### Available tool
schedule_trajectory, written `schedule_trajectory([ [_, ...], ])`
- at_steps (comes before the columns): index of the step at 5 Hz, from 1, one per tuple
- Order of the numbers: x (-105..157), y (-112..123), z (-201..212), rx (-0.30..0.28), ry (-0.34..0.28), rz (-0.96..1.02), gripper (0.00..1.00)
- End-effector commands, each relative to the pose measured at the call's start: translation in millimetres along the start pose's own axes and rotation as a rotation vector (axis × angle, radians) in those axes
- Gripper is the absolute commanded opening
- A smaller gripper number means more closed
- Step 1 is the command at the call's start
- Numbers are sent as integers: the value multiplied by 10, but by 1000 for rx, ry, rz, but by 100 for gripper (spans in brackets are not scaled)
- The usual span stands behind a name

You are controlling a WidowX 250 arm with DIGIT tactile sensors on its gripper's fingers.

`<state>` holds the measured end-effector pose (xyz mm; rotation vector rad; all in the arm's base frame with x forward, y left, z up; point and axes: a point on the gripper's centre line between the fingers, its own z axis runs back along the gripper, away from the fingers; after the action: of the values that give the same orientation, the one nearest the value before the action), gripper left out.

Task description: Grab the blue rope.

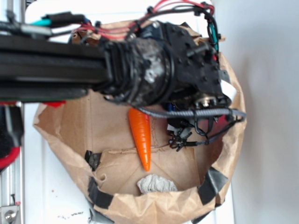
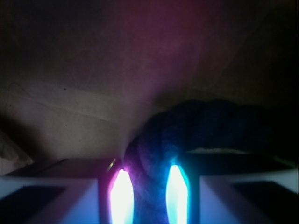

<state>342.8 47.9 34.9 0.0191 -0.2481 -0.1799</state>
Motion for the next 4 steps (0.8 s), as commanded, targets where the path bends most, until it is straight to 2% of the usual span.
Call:
schedule_trajectory([
  [1,-24,-29,882,-99,-113,-27,0],
  [2,-235,-221,1342,-160,-140,-69,0],
  [3,-329,-306,1578,-177,-170,-79,0],
  [4,-405,-409,1789,-154,-204,-66,0],
])
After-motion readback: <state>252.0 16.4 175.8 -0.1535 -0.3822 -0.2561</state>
